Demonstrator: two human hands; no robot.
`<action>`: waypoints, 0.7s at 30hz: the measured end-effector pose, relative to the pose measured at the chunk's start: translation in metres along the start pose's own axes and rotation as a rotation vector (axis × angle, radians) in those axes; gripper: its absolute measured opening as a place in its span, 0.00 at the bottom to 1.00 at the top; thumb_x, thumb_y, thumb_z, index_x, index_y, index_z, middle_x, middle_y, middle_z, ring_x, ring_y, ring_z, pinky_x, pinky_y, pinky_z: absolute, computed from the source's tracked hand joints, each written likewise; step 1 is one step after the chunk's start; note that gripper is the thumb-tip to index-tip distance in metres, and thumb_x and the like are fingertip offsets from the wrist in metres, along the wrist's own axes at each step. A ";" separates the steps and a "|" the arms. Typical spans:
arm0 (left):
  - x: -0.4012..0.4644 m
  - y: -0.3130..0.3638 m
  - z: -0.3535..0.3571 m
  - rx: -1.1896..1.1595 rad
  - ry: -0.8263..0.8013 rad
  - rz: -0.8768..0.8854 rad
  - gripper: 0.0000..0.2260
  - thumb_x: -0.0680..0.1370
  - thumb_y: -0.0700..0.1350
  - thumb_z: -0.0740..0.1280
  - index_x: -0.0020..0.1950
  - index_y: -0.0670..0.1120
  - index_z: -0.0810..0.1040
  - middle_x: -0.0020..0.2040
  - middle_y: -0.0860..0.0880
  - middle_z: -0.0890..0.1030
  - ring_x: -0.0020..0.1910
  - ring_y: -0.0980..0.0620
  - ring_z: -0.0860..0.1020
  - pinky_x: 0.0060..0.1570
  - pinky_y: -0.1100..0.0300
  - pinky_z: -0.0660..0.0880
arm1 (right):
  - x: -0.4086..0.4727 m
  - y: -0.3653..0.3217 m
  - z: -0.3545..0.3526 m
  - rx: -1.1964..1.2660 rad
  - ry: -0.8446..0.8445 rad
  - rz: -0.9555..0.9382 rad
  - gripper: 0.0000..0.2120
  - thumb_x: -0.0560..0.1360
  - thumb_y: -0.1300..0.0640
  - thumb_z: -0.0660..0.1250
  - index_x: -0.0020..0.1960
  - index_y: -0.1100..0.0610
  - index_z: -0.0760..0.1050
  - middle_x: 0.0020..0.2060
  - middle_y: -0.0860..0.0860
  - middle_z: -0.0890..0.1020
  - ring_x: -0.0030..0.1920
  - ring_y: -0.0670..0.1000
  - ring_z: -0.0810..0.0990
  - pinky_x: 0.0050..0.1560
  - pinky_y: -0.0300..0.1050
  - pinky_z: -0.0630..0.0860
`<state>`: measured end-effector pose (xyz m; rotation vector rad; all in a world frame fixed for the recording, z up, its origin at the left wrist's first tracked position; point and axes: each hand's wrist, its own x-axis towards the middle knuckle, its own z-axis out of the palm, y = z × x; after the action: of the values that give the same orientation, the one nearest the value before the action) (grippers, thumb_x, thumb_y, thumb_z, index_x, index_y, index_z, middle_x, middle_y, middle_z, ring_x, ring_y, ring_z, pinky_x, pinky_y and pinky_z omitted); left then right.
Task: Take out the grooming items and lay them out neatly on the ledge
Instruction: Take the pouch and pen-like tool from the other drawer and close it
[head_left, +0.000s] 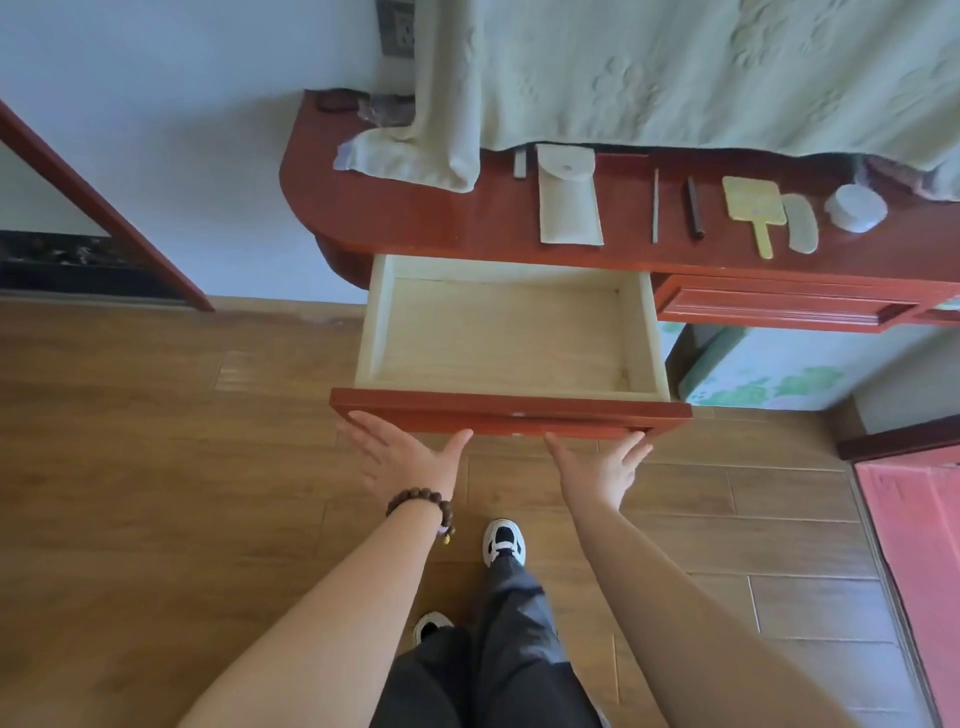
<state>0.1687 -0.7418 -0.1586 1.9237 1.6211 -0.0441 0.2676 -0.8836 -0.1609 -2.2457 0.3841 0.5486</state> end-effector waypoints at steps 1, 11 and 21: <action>0.003 0.002 0.000 -0.016 -0.016 -0.021 0.62 0.62 0.71 0.69 0.75 0.39 0.35 0.77 0.38 0.42 0.76 0.40 0.53 0.71 0.44 0.57 | 0.003 0.000 0.002 0.005 0.002 0.000 0.58 0.66 0.40 0.74 0.77 0.56 0.37 0.77 0.52 0.41 0.76 0.59 0.49 0.73 0.54 0.55; 0.032 0.026 0.012 -0.126 -0.037 -0.062 0.64 0.62 0.68 0.71 0.73 0.37 0.31 0.77 0.40 0.40 0.76 0.42 0.52 0.71 0.44 0.60 | 0.036 -0.019 0.013 -0.005 0.016 0.021 0.62 0.64 0.36 0.73 0.75 0.63 0.34 0.77 0.56 0.41 0.77 0.56 0.47 0.76 0.52 0.49; 0.086 0.071 0.025 -0.239 -0.028 -0.049 0.66 0.55 0.75 0.66 0.72 0.46 0.25 0.78 0.44 0.39 0.67 0.36 0.71 0.56 0.43 0.76 | 0.091 -0.071 0.025 -0.042 0.013 0.065 0.65 0.61 0.34 0.73 0.75 0.63 0.33 0.77 0.55 0.40 0.77 0.52 0.43 0.75 0.56 0.44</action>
<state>0.2628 -0.6815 -0.1832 1.6952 1.5785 0.0978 0.3699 -0.8280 -0.1770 -2.2844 0.4576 0.5809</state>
